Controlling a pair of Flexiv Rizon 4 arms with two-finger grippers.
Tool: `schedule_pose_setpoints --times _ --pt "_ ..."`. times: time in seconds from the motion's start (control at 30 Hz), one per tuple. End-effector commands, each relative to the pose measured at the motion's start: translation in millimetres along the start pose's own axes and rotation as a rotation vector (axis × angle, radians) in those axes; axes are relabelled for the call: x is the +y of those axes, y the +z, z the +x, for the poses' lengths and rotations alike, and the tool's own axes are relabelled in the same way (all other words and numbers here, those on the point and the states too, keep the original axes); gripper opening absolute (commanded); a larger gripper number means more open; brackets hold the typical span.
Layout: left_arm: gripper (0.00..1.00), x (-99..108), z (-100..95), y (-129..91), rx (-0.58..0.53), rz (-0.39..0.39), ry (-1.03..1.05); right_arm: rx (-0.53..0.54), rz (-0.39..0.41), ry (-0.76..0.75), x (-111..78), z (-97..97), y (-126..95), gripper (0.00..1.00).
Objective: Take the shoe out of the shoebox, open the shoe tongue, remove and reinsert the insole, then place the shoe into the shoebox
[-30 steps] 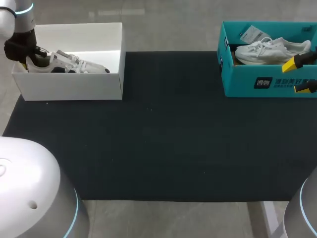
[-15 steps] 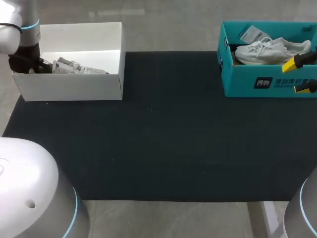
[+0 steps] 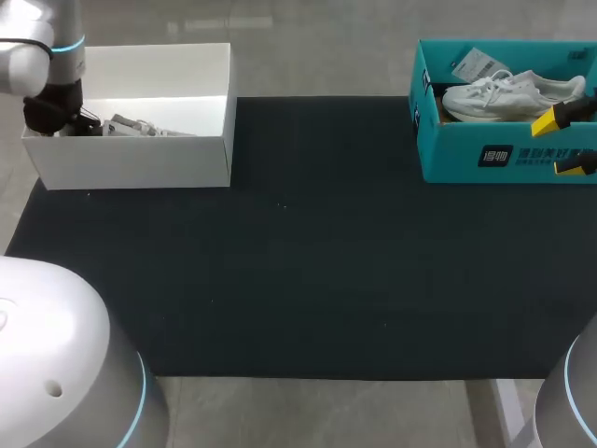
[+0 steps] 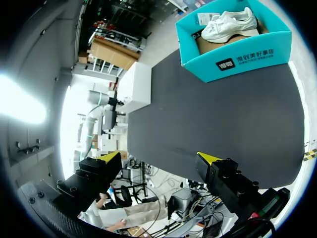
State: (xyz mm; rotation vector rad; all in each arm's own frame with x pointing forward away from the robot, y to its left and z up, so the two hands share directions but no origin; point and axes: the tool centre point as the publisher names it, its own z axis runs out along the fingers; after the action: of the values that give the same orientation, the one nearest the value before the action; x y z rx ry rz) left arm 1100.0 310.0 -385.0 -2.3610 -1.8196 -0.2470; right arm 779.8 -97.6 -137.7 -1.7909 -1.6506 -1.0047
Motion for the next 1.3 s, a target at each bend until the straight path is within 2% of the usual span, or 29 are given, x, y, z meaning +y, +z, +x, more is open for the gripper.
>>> schedule_pose_setpoints --times 0.03,0.1,0.43,0.87,1.07,1.3 --pt "1.00 -8.4 4.8 -28.9 -0.033 -0.019 0.004 -0.002 -0.001 0.001 -0.4 0.1 0.5 1.00" --pt "1.00 -9.3 4.6 -42.7 -0.076 -0.006 -0.009 -0.002 -0.001 0.001 -0.4 0.1 0.5 1.00" --pt "1.00 -13.8 3.7 -117.8 -0.128 0.002 -0.165 -0.002 -0.001 0.001 -0.4 0.1 0.5 1.00" --pt "1.00 -34.2 4.9 -204.6 -0.228 -0.054 -0.298 -0.002 -0.001 0.001 -0.4 0.1 0.5 1.00" --pt "1.00 -49.5 4.0 -234.8 -0.253 -0.035 -0.384 -0.002 -0.001 0.001 -0.4 0.1 0.5 1.00" --pt "1.00 -67.5 -10.1 -266.4 -0.264 -0.034 -0.464 -0.002 -0.001 0.001 -0.4 0.1 0.5 1.00"
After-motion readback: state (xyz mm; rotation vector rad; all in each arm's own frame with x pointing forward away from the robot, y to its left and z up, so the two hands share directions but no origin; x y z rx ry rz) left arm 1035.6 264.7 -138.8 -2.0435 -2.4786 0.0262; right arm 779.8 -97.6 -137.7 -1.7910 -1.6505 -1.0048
